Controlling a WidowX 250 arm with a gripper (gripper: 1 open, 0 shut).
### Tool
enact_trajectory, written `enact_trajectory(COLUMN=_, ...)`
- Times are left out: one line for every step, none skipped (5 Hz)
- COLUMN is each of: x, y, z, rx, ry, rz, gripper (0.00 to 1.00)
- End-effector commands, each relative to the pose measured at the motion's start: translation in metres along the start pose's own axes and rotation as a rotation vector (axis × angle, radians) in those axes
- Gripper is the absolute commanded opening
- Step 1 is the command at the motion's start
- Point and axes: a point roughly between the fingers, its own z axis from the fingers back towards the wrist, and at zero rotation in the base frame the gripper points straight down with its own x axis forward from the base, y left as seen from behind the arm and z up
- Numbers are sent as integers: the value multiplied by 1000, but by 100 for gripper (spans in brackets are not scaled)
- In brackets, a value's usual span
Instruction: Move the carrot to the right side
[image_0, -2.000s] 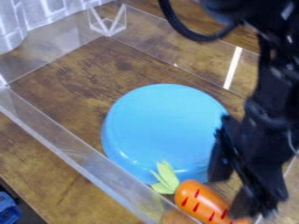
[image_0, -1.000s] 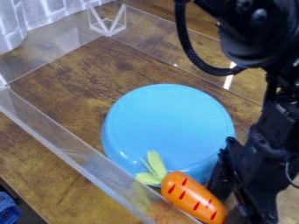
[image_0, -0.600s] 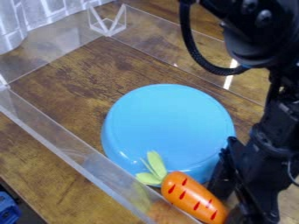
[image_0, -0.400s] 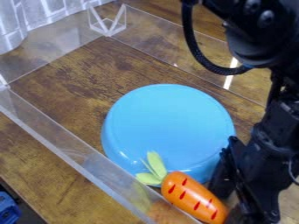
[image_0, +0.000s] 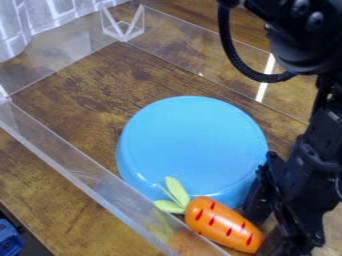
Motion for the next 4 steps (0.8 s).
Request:
enact_trajectory(x=-4, y=9, z=3, rx=4, ry=-11, rz=7, gripper=0)
enact_trajectory(x=-4, y=11, z=3, rx=4, ry=-8, rz=12, gripper=0)
enact_trajectory(x=-4, y=12, z=2, rx=3, ry=-5, rz=17, gripper=0)
enact_trajectory(x=-4, y=13, z=2, rx=3, ry=-2, rz=20, gripper=0)
